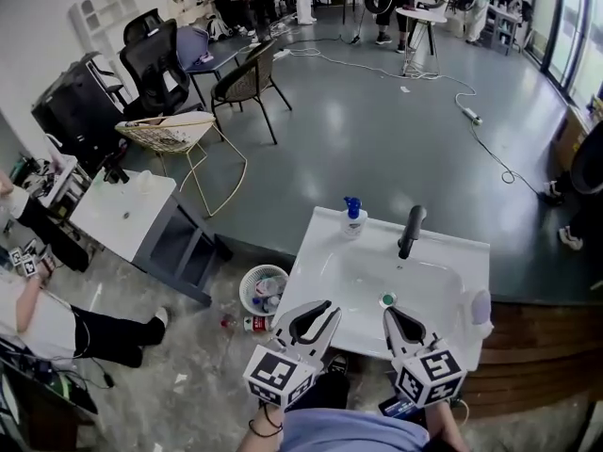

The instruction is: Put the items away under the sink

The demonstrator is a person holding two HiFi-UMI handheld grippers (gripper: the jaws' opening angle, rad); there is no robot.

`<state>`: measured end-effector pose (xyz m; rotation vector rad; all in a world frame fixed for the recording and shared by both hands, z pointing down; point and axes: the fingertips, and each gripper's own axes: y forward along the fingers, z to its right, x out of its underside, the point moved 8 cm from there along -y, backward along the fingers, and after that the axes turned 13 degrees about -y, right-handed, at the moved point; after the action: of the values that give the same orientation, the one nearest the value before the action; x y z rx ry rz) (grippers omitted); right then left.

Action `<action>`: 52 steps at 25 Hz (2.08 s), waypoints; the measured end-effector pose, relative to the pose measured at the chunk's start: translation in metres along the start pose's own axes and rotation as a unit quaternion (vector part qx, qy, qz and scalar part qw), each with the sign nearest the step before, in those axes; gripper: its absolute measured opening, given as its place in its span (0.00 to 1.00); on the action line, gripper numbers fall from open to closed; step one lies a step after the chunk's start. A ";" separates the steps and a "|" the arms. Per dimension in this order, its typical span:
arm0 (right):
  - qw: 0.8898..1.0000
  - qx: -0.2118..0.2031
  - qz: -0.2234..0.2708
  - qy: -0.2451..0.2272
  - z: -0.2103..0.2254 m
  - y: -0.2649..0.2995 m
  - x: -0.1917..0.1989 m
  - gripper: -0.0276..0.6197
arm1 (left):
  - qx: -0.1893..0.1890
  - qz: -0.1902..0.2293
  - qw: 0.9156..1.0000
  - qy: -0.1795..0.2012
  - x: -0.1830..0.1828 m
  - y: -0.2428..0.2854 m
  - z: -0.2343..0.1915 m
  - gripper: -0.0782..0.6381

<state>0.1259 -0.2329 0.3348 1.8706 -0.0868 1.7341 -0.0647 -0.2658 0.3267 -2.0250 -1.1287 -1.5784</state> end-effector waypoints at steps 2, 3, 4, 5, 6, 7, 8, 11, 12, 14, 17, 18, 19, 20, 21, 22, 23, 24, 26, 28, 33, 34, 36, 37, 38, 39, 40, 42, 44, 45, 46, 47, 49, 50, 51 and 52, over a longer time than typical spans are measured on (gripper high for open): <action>1.000 0.006 -0.006 0.003 0.008 0.007 -0.002 0.07 | 0.002 -0.005 1.000 0.004 -0.004 0.015 -0.009 0.23; 1.000 0.009 -0.008 0.005 0.012 0.010 -0.003 0.07 | 0.004 -0.007 1.000 0.006 -0.006 0.022 -0.014 0.23; 1.000 0.012 -0.011 0.007 0.016 0.013 -0.003 0.07 | 0.007 -0.009 1.000 0.009 -0.007 0.029 -0.018 0.24; 1.000 0.014 -0.013 0.009 0.019 0.017 -0.003 0.07 | 0.010 -0.008 1.000 0.014 -0.008 0.036 -0.023 0.24; 1.000 0.016 -0.016 0.010 0.021 0.021 -0.003 0.07 | 0.014 -0.006 1.000 0.020 -0.009 0.044 -0.029 0.24; 1.000 0.018 -0.018 0.011 0.023 0.025 -0.002 0.07 | 0.019 -0.006 0.999 0.026 -0.010 0.051 -0.036 0.24; 1.000 0.019 -0.021 0.011 0.026 0.029 0.000 0.07 | 0.024 -0.007 0.999 0.032 -0.011 0.060 -0.041 0.24; 0.999 0.021 -0.029 0.014 0.033 0.039 0.002 0.07 | 0.031 -0.022 0.998 0.044 -0.016 0.084 -0.058 0.24; 0.999 0.021 -0.032 0.015 0.034 0.043 0.002 0.07 | 0.031 -0.027 0.998 0.044 -0.018 0.091 -0.063 0.24; 0.999 0.020 -0.035 0.015 0.036 0.052 0.003 0.07 | 0.032 -0.034 0.998 0.038 -0.020 0.104 -0.075 0.25; 0.999 0.015 -0.041 0.007 0.040 0.064 0.007 0.07 | 0.037 -0.044 0.998 0.019 -0.017 0.124 -0.091 0.27; 0.999 0.012 -0.044 0.003 0.041 0.068 0.007 0.07 | 0.039 -0.049 0.998 0.013 -0.015 0.130 -0.096 0.28; 0.999 0.009 -0.048 0.000 0.041 0.072 0.007 0.07 | 0.041 -0.055 0.998 0.010 -0.012 0.136 -0.100 0.28; 0.999 0.005 -0.051 -0.002 0.041 0.075 0.008 0.07 | 0.042 -0.061 0.997 0.009 -0.010 0.142 -0.104 0.29; 0.999 0.002 -0.052 -0.002 0.041 0.079 0.008 0.07 | 0.042 -0.066 0.997 0.011 -0.007 0.147 -0.109 0.29; 0.999 0.000 -0.053 -0.001 0.040 0.083 0.007 0.07 | 0.041 -0.071 0.997 0.013 -0.005 0.152 -0.114 0.30; 0.999 -0.002 -0.053 0.000 0.040 0.086 0.007 0.07 | 0.039 -0.075 0.996 0.015 -0.004 0.157 -0.119 0.31; 0.999 -0.003 -0.054 0.001 0.040 0.089 0.007 0.07 | 0.038 -0.077 0.996 0.015 -0.004 0.162 -0.123 0.32; 0.998 -0.004 -0.059 0.000 0.040 0.093 0.007 0.07 | 0.035 -0.080 0.996 0.015 -0.004 0.174 -0.131 0.34; 0.998 -0.002 -0.064 -0.001 0.040 0.095 0.007 0.07 | 0.036 -0.089 0.995 0.016 -0.004 0.186 -0.136 0.39; 0.997 0.013 -0.074 0.000 0.047 0.096 0.007 0.07 | 0.036 -0.108 0.993 0.026 -0.003 0.217 -0.147 0.46; 0.997 0.018 -0.076 0.001 0.049 0.096 0.007 0.07 | 0.032 -0.107 0.993 0.024 -0.004 0.222 -0.150 0.46; 0.996 0.029 -0.080 0.004 0.052 0.096 0.008 0.07 | 0.020 -0.108 0.994 0.022 -0.006 0.232 -0.156 0.45; 0.996 0.035 -0.083 0.006 0.054 0.095 0.009 0.07 | 0.016 -0.108 0.994 0.023 -0.007 0.237 -0.159 0.45; 0.996 0.040 -0.085 0.008 0.056 0.094 0.011 0.07 | 0.014 -0.109 0.994 0.025 -0.007 0.241 -0.161 0.45; 0.995 0.045 -0.088 0.010 0.057 0.094 0.013 0.07 | 0.014 -0.110 0.993 0.028 -0.008 0.246 -0.162 0.45; 0.995 0.049 -0.091 0.012 0.058 0.093 0.014 0.07 | 0.016 -0.111 0.993 0.032 -0.008 0.250 -0.163 0.45; 0.994 0.056 -0.097 0.017 0.060 0.093 0.017 0.07 | 0.021 -0.112 0.993 0.041 -0.010 0.258 -0.165 0.45; 0.993 0.060 -0.103 0.021 0.061 0.092 0.020 0.07 | 0.025 -0.109 0.992 0.053 -0.012 0.264 -0.165 0.45; 0.992 0.062 -0.106 0.024 0.061 0.092 0.021 0.07 | 0.026 -0.108 0.992 0.059 -0.014 0.267 -0.164 0.45; 0.992 0.063 -0.108 0.025 0.062 0.092 0.022 0.07 | 0.027 -0.107 0.992 0.064 -0.015 0.269 -0.164 0.45; 0.992 0.064 -0.109 0.026 0.062 0.092 0.023 0.07 | 0.029 -0.107 0.991 0.069 -0.016 0.271 -0.163 0.44; 0.991 0.066 -0.112 0.027 0.063 0.092 0.024 0.07 | 0.030 -0.108 0.991 0.075 -0.016 0.274 -0.162 0.33; 0.991 0.067 -0.112 0.028 0.063 0.092 0.024 0.07 | 0.029 -0.107 0.991 0.076 -0.017 0.275 -0.162 0.32; 0.991 0.069 -0.113 0.028 0.064 0.092 0.024 0.07 | 0.029 -0.106 0.991 0.076 -0.017 0.275 -0.163 0.31; 0.991 0.071 -0.113 0.029 0.065 0.091 0.024 0.07 | 0.028 -0.106 0.991 0.076 -0.017 0.276 -0.163 0.31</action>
<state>0.1492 -0.3290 0.3916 1.8470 0.2680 1.6729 0.0342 -0.5560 0.4195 -1.7630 -1.3482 -1.7463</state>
